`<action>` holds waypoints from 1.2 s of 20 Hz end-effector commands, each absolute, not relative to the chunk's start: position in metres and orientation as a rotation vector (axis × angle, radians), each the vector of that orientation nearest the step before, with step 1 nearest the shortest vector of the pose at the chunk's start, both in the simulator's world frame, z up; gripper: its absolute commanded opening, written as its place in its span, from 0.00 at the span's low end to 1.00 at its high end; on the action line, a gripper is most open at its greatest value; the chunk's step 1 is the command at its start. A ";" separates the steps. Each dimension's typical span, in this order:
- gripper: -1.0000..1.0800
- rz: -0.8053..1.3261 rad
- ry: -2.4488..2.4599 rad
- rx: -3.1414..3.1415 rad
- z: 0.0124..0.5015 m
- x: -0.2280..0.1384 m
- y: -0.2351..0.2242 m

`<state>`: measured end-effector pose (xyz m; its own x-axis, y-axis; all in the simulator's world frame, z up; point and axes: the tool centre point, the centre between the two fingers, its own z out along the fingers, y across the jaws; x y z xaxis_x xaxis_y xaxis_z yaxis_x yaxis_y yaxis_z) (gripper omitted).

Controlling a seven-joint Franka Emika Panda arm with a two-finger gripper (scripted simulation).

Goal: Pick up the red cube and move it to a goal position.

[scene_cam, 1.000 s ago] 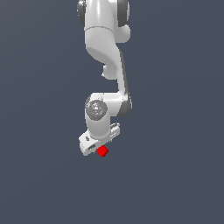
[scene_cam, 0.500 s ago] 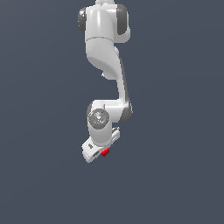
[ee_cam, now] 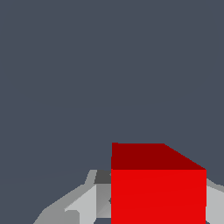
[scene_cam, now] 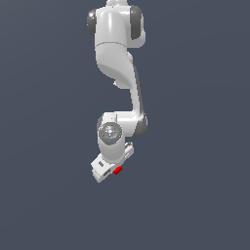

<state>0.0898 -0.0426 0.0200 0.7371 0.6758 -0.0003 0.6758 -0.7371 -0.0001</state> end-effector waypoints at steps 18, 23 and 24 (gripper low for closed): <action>0.00 -0.001 1.140 2.927 0.083 0.081 -0.044; 0.00 -0.001 1.141 2.926 0.135 0.074 -0.045; 0.00 -0.001 1.141 2.926 0.147 0.072 -0.045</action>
<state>0.0744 -0.0445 0.1290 0.7362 0.6768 -0.0019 0.6768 -0.7362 -0.0006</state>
